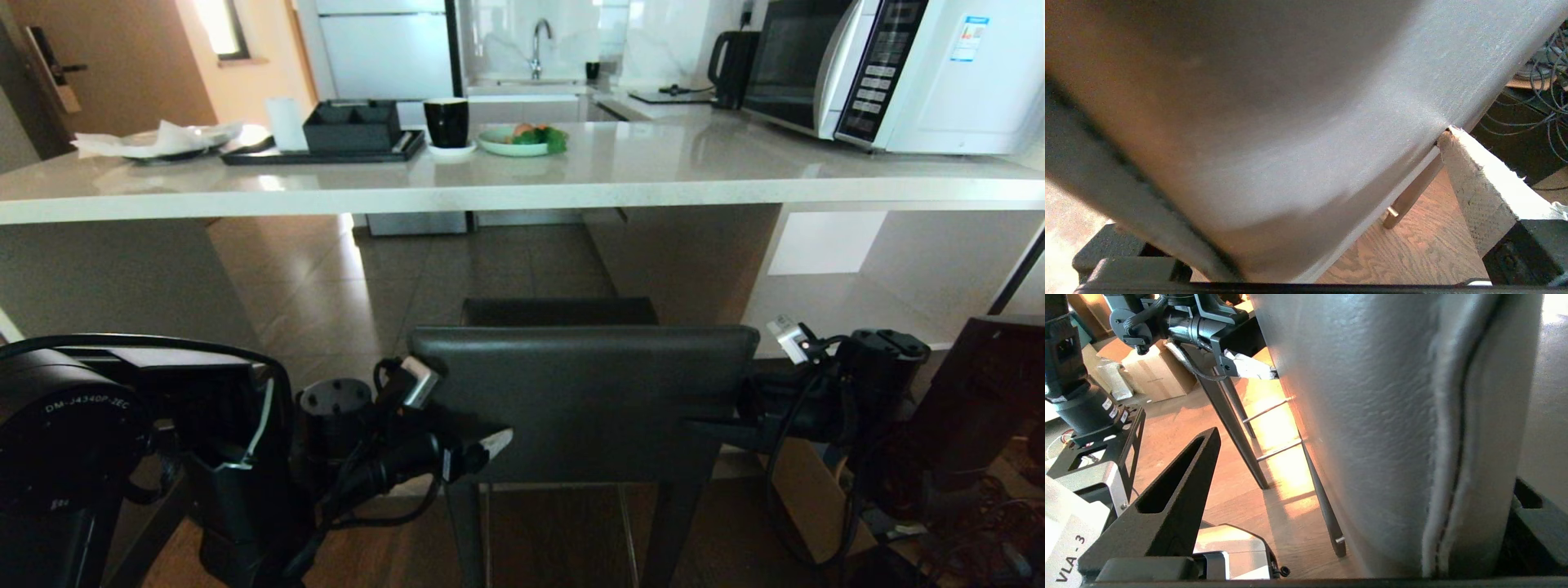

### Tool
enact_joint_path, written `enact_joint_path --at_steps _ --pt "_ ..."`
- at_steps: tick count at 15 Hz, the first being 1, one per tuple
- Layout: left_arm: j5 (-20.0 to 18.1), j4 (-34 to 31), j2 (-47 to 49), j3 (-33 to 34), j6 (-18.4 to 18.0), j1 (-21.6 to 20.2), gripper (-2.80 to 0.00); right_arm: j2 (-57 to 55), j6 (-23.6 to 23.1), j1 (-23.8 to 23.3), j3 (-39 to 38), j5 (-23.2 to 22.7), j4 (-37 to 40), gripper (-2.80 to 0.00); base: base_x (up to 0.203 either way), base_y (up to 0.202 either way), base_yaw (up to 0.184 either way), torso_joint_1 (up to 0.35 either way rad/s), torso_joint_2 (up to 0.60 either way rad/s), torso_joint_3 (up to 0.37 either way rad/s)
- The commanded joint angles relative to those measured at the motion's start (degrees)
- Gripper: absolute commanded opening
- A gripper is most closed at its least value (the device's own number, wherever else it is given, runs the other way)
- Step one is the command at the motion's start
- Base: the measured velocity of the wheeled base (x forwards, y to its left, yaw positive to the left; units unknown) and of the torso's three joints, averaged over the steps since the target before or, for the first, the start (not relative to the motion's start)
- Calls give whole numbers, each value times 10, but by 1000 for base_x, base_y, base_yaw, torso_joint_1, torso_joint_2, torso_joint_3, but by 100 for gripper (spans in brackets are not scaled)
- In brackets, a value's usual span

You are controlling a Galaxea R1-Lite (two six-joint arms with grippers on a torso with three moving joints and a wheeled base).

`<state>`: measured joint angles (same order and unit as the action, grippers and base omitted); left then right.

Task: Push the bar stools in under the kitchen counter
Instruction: Push the gray chair back under the dining table

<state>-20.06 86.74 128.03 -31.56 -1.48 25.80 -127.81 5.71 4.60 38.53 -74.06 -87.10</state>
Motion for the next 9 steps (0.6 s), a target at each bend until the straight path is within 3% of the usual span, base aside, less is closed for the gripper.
enact_joint_path --at_steps 1,5,9 --pt "0 9 -7 0 -2 1 0 1 0 1 0 -3 -6 0 0 0 0 0 0 0" --pt "0 9 -8 -1 -2 5 0 1 0 1 1 -3 -6 0 16 0 0 1 1 0" --pt "0 9 -8 -1 -3 5 0 0 0 2 1 -3 -6 0 183 0 2 -1 4 4"
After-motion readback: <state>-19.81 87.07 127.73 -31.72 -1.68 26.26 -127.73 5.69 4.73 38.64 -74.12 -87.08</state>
